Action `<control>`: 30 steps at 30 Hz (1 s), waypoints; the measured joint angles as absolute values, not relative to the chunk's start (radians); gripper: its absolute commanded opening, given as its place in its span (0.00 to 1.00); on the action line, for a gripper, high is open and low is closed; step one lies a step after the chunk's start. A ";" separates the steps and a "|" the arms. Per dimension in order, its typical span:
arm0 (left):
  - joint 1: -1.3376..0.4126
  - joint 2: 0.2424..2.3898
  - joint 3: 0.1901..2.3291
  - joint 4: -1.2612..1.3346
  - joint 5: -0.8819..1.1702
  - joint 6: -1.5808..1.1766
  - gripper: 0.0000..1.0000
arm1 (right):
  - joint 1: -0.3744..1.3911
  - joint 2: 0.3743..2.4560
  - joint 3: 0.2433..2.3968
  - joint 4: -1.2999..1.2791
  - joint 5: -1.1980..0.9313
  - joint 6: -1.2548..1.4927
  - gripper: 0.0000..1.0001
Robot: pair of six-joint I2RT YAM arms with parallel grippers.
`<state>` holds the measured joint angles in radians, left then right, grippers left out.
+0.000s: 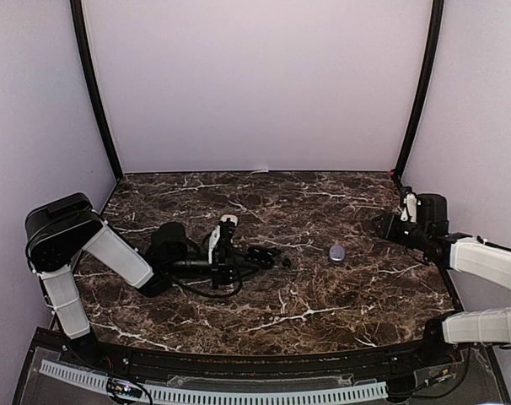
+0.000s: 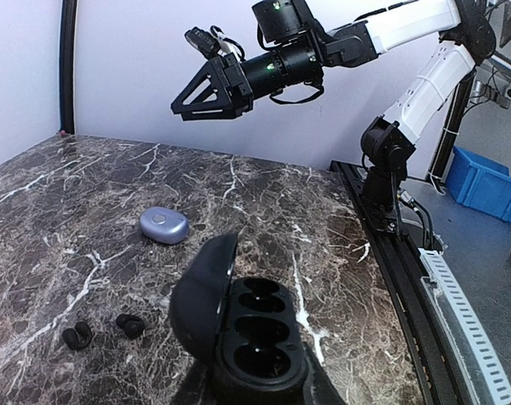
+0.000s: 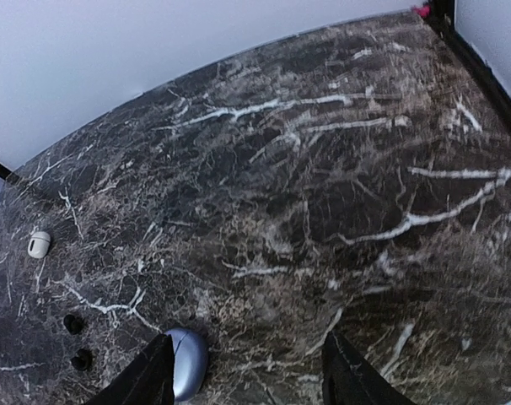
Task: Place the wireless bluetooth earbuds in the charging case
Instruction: Adjust the right earbud at the center of the board.
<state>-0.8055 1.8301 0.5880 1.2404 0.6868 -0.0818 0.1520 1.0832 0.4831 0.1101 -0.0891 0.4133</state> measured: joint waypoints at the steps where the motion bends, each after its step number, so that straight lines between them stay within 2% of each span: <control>1: -0.805 1.830 0.588 1.240 0.686 -0.082 0.07 | 0.159 1.083 0.484 0.089 -0.094 0.423 0.57; 4: -0.805 1.830 0.588 1.240 0.686 -0.082 0.07 | 0.181 1.093 0.486 0.020 -0.103 0.457 0.55; 12: -0.798 1.830 0.588 1.241 0.680 -0.094 0.07 | 0.442 1.245 0.579 -0.069 -0.096 0.525 0.30; 21: -0.667 1.850 0.521 1.376 0.675 -0.255 0.05 | 0.686 1.508 0.826 -0.076 -0.093 0.508 0.23; 30: -0.666 1.831 0.515 1.346 0.620 -0.247 0.06 | 0.808 1.786 1.065 -0.133 -0.080 0.348 0.17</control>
